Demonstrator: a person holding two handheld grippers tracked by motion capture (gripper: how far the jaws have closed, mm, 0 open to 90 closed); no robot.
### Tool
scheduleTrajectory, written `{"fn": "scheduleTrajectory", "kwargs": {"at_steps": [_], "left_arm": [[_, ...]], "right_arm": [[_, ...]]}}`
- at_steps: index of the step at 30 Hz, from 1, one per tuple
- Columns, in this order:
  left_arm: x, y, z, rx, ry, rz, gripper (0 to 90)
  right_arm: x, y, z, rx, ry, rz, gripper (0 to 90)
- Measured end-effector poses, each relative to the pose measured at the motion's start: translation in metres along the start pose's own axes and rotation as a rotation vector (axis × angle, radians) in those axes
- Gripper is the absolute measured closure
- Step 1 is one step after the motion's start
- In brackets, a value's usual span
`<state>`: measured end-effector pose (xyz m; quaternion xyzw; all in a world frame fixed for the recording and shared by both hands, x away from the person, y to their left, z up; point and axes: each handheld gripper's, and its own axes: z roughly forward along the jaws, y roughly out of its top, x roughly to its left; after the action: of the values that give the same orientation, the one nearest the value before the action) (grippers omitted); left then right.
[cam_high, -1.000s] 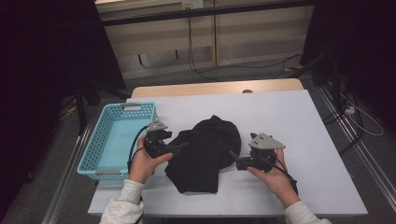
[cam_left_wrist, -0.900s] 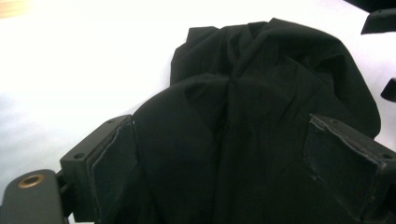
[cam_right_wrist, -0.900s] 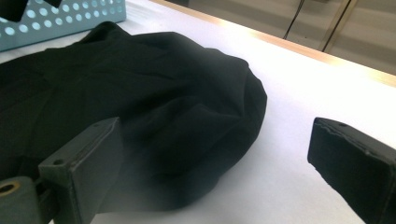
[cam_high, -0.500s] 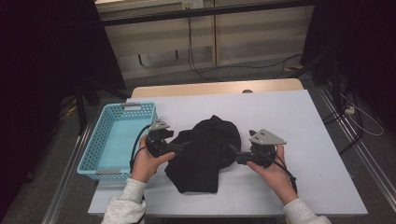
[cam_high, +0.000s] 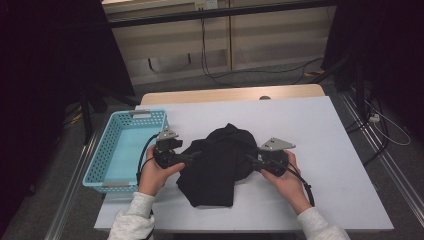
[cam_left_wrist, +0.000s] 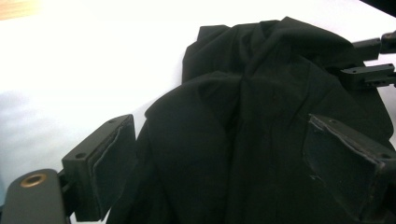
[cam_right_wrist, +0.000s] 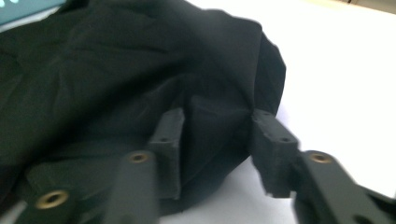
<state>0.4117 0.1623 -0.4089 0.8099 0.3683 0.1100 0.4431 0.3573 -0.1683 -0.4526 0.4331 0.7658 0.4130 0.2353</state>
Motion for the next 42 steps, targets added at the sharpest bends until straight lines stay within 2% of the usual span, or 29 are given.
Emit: {"fn": "scheduleTrajectory", "kwargs": {"at_steps": [1,3,6,8,11,12,14,18,20,21,23,25,26,27,30,31,32,33,36,42], "left_arm": [[0.000,0.000,-0.001,-0.001,0.004,-0.009,10.6],[0.001,-0.001,-0.003,-0.004,0.009,-0.008,10.7],[0.000,0.000,-0.006,-0.012,0.006,-0.010,10.7],[-0.001,0.002,-0.008,-0.013,0.004,0.003,10.7],[-0.002,0.001,-0.010,-0.019,0.002,0.003,10.7],[-0.001,0.001,-0.010,-0.018,0.004,0.003,10.7],[-0.001,0.000,-0.010,-0.014,0.007,0.000,10.8],[0.000,0.000,-0.009,-0.013,0.007,0.000,10.9],[0.000,0.000,-0.008,-0.014,0.008,-0.002,10.9],[0.000,0.000,-0.008,-0.014,0.008,-0.002,11.0],[0.001,0.001,-0.007,-0.016,0.006,-0.002,11.0],[0.000,0.001,-0.006,-0.019,0.007,-0.006,11.0],[-0.001,0.000,-0.004,-0.012,0.007,-0.003,11.0],[-0.001,0.000,-0.004,-0.012,0.007,-0.003,11.1],[-0.001,0.000,-0.001,0.000,0.006,0.007,11.1],[-0.001,0.000,-0.001,0.001,0.004,0.007,11.2],[-0.001,-0.001,0.000,-0.004,0.008,-0.003,11.2],[-0.001,-0.001,0.000,-0.004,0.008,-0.003,11.2],[0.000,-0.003,0.001,-0.004,0.013,-0.011,11.5],[0.000,-0.006,0.001,0.013,0.018,-0.014,11.7]], "right_arm": [[0.000,0.000,0.000,0.005,0.006,-0.009,68.6],[0.000,0.001,0.000,0.014,0.019,-0.010,71.6],[-0.003,0.003,-0.002,0.009,0.036,-0.002,85.4],[-0.006,0.003,-0.005,0.006,0.046,0.003,88.7],[-0.011,0.004,-0.011,-0.015,0.043,0.022,89.6],[-0.020,0.005,-0.018,-0.033,0.027,0.051,89.8],[-0.025,0.003,-0.021,-0.037,0.012,0.056,89.7],[-0.042,-0.005,-0.032,-0.023,-0.036,0.086,89.8],[-0.053,-0.013,-0.040,-0.007,-0.078,0.108,89.8],[-0.053,-0.013,-0.040,-0.007,-0.078,0.108,89.8],[-0.062,-0.017,-0.045,-0.005,-0.102,0.130,89.8],[-0.068,-0.021,-0.048,-0.013,-0.097,0.143,89.4],[-0.066,-0.023,-0.047,-0.011,-0.063,0.127,83.5],[-0.066,-0.023,-0.047,-0.011,-0.063,0.127,83.5],[-0.055,-0.020,-0.045,-0.011,-0.058,0.070,61.4],[-0.049,-0.016,-0.043,-0.024,-0.052,0.045,49.9],[-0.046,-0.014,-0.043,-0.035,-0.041,0.042,45.6],[-0.046,-0.014,-0.043,-0.035,-0.041,0.042,45.6],[-0.038,-0.007,-0.041,-0.071,-0.007,0.060,34.4],[-0.020,0.003,-0.030,-0.084,0.047,0.035,31.2]]}}
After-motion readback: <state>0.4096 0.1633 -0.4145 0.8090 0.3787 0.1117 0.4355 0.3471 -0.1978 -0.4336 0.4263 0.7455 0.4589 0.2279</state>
